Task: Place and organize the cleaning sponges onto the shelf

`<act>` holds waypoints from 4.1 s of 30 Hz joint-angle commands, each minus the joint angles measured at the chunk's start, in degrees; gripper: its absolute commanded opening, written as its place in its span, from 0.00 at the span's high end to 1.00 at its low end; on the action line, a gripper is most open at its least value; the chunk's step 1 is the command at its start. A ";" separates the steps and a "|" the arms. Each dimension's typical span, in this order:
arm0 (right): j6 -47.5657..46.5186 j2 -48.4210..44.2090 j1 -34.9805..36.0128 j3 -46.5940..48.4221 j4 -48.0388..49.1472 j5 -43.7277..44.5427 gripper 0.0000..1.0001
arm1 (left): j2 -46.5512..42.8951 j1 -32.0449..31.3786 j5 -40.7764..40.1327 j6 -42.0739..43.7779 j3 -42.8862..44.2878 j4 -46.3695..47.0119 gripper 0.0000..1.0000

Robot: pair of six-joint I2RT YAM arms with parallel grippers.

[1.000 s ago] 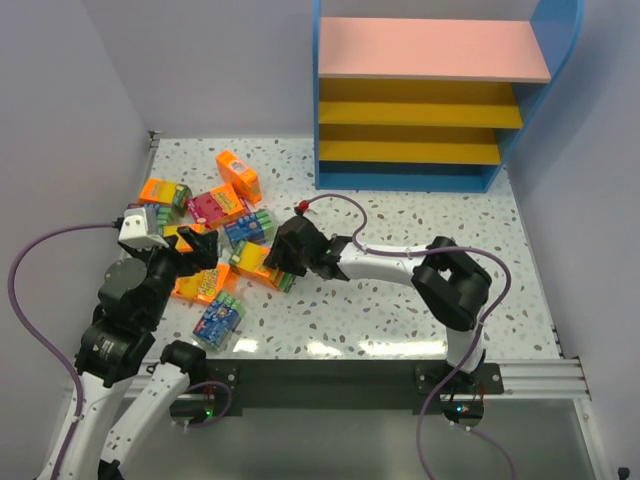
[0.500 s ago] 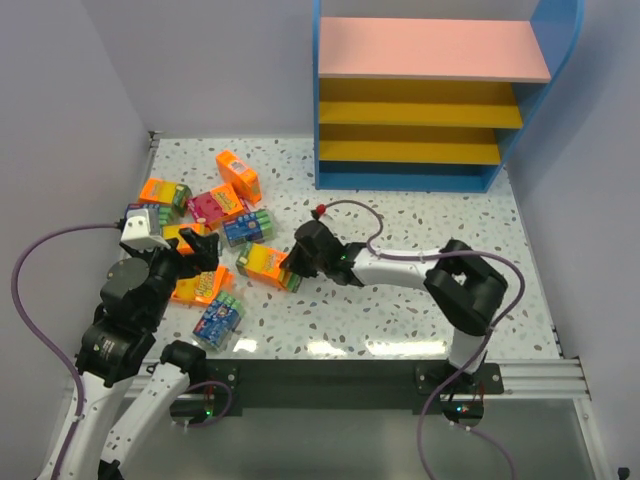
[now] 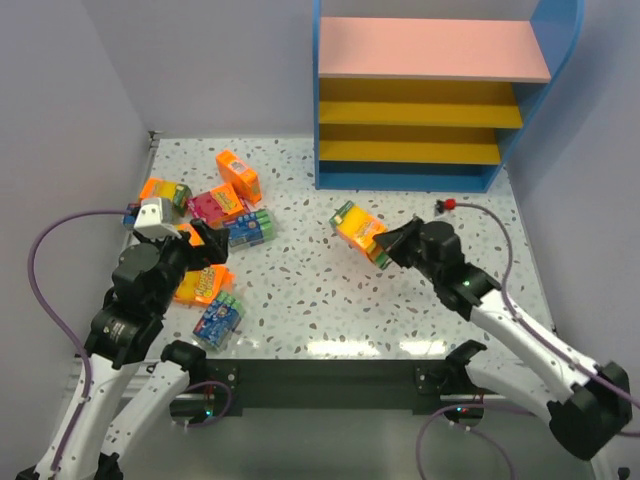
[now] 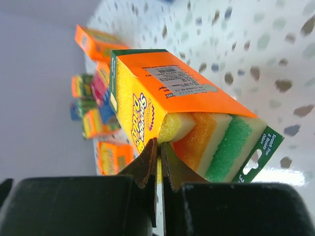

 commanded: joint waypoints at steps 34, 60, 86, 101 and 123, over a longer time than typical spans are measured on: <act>3.58 1.32 -44.63 11.64 8.72 -15.39 1.00 | 2.07 -0.01 4.21 -1.24 0.93 5.15 0.00; 10.69 29.43 -45.77 20.06 30.69 -8.27 1.00 | 0.14 -0.01 3.16 -2.21 1.63 1.73 0.00; 11.49 46.49 -46.21 31.32 37.71 -2.82 1.00 | -1.36 -0.01 0.08 -1.42 3.83 -2.31 0.00; 11.14 52.47 -47.00 34.31 43.69 -5.11 0.98 | -1.36 -0.10 -0.36 -1.42 3.92 -2.84 0.00; -8.61 15.39 -31.82 6.01 23.67 -18.56 0.25 | 4.96 -0.01 1.22 -2.92 -3.46 4.01 0.00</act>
